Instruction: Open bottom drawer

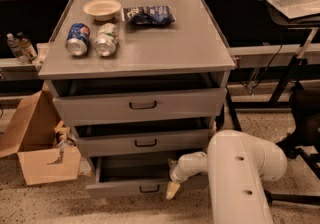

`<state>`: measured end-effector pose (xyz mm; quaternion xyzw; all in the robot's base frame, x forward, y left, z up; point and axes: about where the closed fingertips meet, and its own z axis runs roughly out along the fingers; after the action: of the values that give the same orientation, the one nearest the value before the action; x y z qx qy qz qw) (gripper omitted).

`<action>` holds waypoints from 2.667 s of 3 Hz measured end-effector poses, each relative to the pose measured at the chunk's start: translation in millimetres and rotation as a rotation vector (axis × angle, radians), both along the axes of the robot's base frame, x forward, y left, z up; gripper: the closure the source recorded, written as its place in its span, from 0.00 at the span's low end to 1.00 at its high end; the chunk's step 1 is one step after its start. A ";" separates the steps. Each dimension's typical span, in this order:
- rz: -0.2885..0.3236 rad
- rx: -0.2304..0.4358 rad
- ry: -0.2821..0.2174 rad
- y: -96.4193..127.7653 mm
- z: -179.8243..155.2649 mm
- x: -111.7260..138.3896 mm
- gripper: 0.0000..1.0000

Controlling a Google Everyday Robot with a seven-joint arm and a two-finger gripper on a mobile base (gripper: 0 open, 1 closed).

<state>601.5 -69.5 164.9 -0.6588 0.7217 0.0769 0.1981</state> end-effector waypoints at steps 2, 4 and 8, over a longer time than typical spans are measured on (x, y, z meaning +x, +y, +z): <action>0.063 -0.015 0.090 2.1 -10.5 -38.4 0.00; 0.106 -0.044 0.173 -3.3 -11.2 -92.6 0.43; 0.065 0.055 0.171 -16.1 -17.5 -148.8 1.00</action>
Offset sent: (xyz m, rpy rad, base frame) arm -0.0871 -0.0003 -0.0159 -0.0434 0.1857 0.1276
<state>452.8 -85.6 147.4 -0.6670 0.7120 0.1590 0.1512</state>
